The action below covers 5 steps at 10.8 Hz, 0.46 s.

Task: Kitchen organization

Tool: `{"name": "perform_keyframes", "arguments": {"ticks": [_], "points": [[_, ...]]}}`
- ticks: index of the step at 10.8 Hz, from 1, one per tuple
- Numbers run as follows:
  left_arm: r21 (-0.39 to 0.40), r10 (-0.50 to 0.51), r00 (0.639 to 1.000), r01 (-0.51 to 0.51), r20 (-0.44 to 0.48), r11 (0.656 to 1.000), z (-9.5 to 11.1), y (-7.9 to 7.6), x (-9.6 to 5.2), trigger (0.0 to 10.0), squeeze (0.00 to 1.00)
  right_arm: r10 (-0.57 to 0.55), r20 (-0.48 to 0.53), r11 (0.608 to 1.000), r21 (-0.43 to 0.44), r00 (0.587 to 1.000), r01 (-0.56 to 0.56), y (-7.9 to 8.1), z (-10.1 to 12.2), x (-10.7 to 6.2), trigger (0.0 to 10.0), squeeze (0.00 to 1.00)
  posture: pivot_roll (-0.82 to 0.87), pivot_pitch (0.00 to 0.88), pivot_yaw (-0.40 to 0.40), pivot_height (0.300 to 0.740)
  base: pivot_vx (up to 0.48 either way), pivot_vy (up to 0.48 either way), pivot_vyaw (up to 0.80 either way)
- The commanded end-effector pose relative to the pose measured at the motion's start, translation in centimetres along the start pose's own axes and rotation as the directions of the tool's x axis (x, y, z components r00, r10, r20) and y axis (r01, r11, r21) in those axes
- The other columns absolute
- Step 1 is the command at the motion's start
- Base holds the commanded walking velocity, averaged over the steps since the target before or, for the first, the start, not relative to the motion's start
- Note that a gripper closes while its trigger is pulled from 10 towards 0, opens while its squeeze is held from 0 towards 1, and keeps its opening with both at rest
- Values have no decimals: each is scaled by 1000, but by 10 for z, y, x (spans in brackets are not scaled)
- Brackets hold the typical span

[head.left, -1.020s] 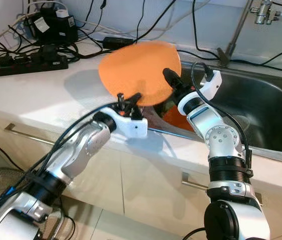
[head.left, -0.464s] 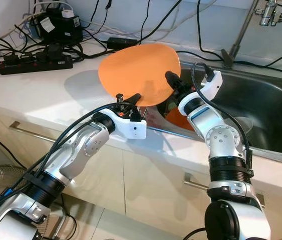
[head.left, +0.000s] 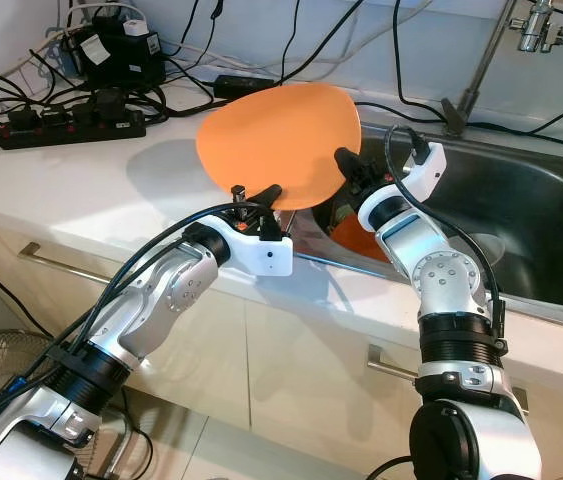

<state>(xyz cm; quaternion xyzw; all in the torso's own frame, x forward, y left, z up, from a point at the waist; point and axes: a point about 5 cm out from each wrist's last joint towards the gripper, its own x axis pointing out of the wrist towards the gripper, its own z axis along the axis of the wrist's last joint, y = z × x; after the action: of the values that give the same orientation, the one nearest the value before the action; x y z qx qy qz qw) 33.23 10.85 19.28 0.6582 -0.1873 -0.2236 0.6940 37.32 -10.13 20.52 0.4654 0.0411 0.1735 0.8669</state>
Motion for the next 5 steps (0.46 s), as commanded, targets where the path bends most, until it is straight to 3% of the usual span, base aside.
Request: {"name": "perform_keyframes", "arguments": {"ticks": [1, 5], "points": [[7, 36, 998, -36, 58, 999, 11, 8, 1, 10000, 0, 37, -20, 999, 3, 999, -37, 7, -5, 3, 0, 0, 245, 15, -35, 740, 0, 0, 0], [9, 49, 996, -50, 76, 999, 13, 11, 1, 10000, 0, 46, -35, 999, 5, 998, -46, 8, -8, 2, 0, 0, 246, 17, -36, 740, 0, 0, 0]]}}
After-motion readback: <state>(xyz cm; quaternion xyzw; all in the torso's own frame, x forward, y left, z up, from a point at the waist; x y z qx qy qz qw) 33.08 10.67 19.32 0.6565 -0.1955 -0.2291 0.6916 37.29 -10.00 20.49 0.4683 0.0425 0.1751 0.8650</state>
